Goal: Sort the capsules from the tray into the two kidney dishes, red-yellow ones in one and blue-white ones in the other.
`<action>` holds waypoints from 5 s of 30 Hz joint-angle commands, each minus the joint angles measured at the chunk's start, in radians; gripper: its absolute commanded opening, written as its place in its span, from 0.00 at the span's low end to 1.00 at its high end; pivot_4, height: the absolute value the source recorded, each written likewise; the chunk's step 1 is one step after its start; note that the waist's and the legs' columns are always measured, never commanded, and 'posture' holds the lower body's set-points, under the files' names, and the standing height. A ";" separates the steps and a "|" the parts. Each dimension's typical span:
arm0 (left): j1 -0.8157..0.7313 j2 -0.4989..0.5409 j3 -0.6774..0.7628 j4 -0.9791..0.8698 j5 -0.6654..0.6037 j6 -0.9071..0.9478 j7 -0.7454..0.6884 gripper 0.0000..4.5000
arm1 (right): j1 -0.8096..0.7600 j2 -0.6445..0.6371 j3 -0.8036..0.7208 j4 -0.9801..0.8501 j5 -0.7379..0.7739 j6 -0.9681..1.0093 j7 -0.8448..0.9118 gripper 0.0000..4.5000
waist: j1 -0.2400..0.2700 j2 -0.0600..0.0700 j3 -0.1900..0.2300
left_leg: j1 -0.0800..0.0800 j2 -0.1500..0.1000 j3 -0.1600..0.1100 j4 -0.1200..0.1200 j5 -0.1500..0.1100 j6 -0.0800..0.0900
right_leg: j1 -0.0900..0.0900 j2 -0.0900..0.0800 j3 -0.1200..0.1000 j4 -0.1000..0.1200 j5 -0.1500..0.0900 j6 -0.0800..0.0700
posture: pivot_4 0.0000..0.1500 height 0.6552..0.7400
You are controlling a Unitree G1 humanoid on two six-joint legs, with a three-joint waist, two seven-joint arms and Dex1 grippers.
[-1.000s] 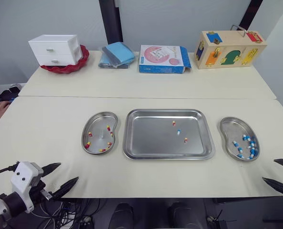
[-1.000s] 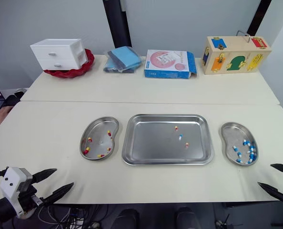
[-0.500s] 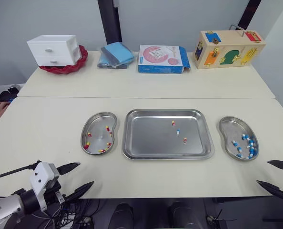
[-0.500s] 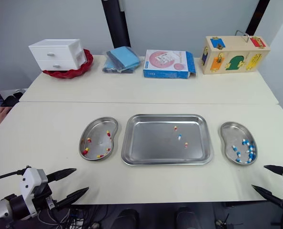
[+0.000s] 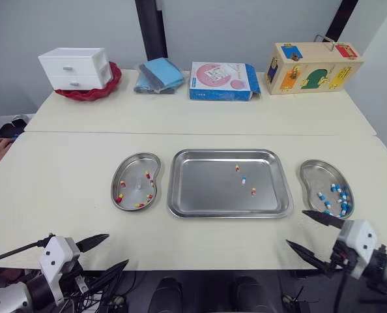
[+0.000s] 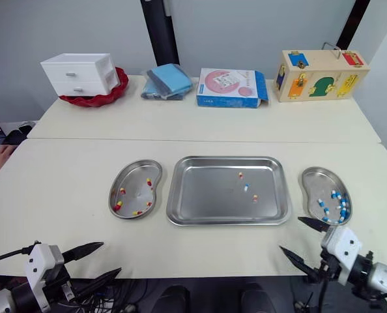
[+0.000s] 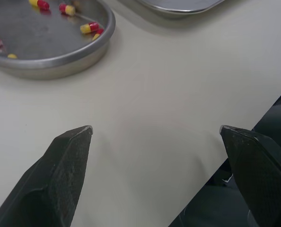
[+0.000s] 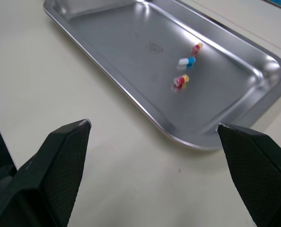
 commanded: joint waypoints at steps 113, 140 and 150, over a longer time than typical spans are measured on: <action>-0.907 0.021 -0.228 -0.124 0.120 0.895 0.171 0.08 | -0.224 -0.016 0.348 -0.081 0.000 0.021 -0.050 1.00 | 0.001 0.004 0.001 | -0.001 0.000 -0.006 0.001 0.000 0.000 | 0.001 0.002 -0.002 0.001 0.002 0.004 | 1.00 1.00; -0.711 0.043 -0.074 0.011 0.007 0.683 0.298 0.99 | -0.346 -0.041 0.382 -0.050 0.033 0.080 -0.009 1.00 | 0.001 0.003 0.001 | -0.002 0.000 -0.006 0.001 0.000 0.000 | 0.000 0.002 -0.003 0.001 0.002 0.004 | 1.00 1.00; -0.519 0.067 0.068 -0.002 -0.023 0.506 0.238 0.99 | -0.265 -0.030 0.297 -0.105 0.095 0.145 -0.087 1.00 | -0.001 0.003 0.001 | -0.002 0.000 -0.005 0.000 0.000 0.000 | -0.001 0.002 -0.002 0.001 0.002 0.003 | 1.00 1.00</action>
